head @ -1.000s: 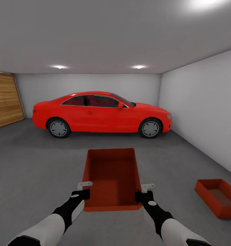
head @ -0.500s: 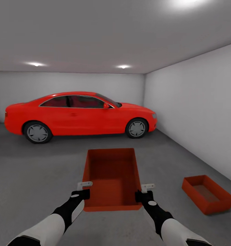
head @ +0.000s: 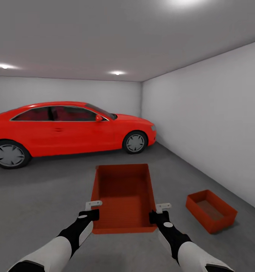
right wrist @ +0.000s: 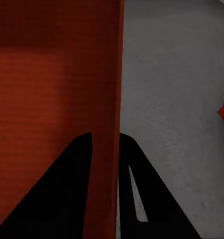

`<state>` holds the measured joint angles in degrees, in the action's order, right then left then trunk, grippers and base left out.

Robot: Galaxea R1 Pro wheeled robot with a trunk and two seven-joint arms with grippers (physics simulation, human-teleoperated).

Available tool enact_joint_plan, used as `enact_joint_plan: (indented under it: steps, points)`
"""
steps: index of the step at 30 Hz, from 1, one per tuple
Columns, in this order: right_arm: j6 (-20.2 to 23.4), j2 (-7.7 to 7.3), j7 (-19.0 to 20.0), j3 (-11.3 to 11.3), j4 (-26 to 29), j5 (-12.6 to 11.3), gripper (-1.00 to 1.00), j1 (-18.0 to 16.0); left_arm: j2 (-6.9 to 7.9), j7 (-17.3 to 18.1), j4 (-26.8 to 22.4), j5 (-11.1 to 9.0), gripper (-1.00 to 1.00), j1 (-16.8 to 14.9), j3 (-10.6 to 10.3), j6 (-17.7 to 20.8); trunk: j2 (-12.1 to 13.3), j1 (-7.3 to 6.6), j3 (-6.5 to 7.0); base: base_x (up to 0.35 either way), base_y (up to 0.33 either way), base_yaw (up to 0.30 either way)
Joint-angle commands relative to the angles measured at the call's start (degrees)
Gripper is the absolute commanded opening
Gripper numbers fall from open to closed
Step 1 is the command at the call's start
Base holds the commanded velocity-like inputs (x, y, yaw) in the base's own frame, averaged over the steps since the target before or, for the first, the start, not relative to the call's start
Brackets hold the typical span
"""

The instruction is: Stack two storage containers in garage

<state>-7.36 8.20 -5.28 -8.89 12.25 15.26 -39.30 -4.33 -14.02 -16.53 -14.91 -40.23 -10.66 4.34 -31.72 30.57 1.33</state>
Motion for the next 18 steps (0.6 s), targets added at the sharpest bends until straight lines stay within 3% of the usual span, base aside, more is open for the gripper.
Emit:
enact_joint_plan:
  steps: [1,18]
  points:
    - [-0.2,1.80,1.0,-1.0,-0.2,0.4,-1.00,0.0,0.02,-0.8,-1.3,0.3,-1.00,0.0,1.7,-2.9,0.0,0.05,-0.02,0.321,0.000,-0.288]
    - [-0.2,1.80,1.0,-1.0,-0.2,0.3,-1.00,0.0,0.02,-0.8,-1.3,0.3,-1.00,0.0,1.8,-2.9,0.0,0.05,-0.02,0.321,0.000,-0.288]
